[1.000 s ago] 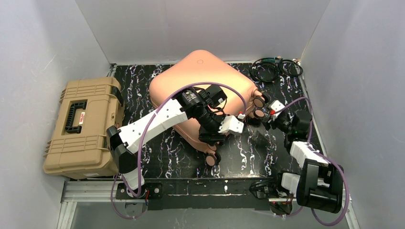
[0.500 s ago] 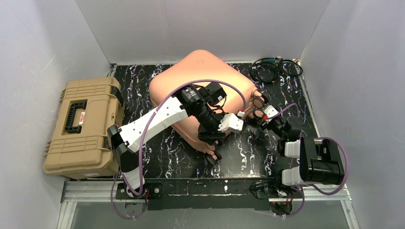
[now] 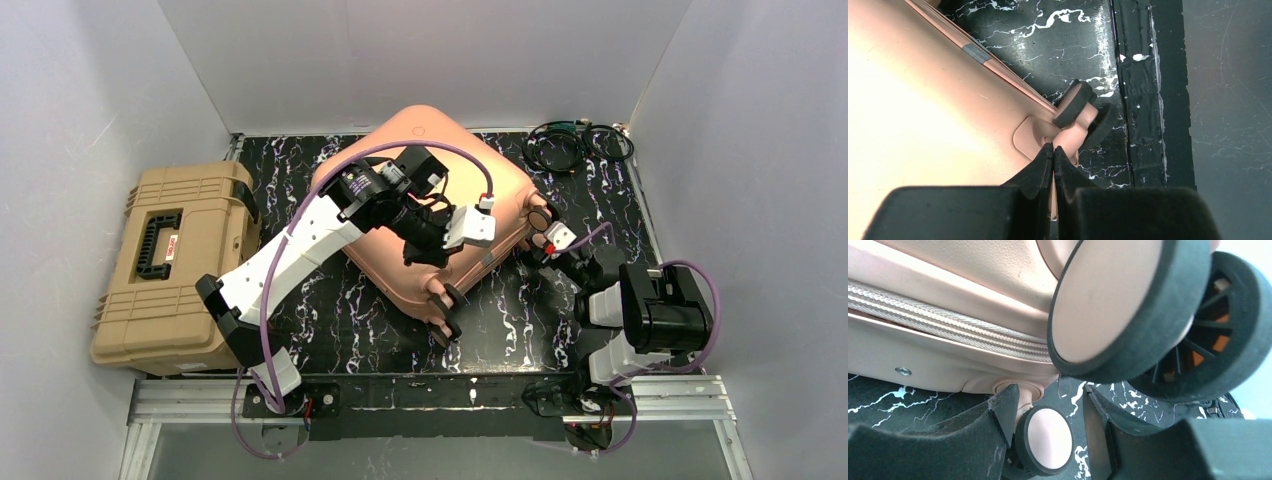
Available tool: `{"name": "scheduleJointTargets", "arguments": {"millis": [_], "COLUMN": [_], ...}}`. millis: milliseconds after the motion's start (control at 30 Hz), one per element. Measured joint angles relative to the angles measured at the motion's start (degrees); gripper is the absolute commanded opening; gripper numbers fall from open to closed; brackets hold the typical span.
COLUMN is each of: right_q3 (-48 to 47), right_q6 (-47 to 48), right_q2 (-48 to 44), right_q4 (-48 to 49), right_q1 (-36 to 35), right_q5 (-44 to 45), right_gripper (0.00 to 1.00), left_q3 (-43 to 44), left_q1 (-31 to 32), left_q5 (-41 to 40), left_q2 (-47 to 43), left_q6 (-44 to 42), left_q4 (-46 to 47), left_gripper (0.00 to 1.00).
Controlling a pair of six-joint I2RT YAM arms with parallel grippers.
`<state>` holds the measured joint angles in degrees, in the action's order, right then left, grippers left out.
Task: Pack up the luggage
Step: Zip the luggage at the center of the board.
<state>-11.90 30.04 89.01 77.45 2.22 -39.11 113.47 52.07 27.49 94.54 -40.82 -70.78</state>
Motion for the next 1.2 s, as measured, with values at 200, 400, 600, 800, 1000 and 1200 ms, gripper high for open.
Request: {"name": "scheduleJointTargets", "arguments": {"millis": [200, 400, 600, 800, 1000, 1200], "right_q3": [-0.8, -0.9, -0.9, -0.6, -0.5, -2.0], "right_q6": [-1.8, -2.9, -3.4, -3.6, -5.8, -7.5], "right_q2": [4.9, 10.2, 10.4, 8.5, 8.2, 8.2], "right_q4": [4.9, 8.1, 8.8, 8.5, 8.0, 7.3], "right_q1": [-1.6, -2.4, -2.6, -1.6, -0.6, -0.4], "right_q5": [4.9, 8.7, 9.7, 12.3, 10.2, 7.5], "right_gripper": [0.62, 0.61, 0.76, 0.87, 0.69, 0.58], "left_q3": [0.0, -0.1, -0.5, -1.8, -2.5, -4.4], "left_q1": [-0.2, -0.7, -1.0, -1.0, -1.0, -1.0], "left_q5": [0.0, 0.2, 1.0, 2.0, 2.3, 2.7], "left_q2": [0.0, 0.0, 0.0, -0.3, -0.3, -0.9], "left_q6": [0.0, 0.0, -0.1, -0.7, -1.1, -1.6], "left_q4": [0.0, 0.0, -0.3, -1.2, -1.4, -1.5], "left_gripper": [0.00, 0.00, 0.00, 0.00, 0.00, 0.00]}}
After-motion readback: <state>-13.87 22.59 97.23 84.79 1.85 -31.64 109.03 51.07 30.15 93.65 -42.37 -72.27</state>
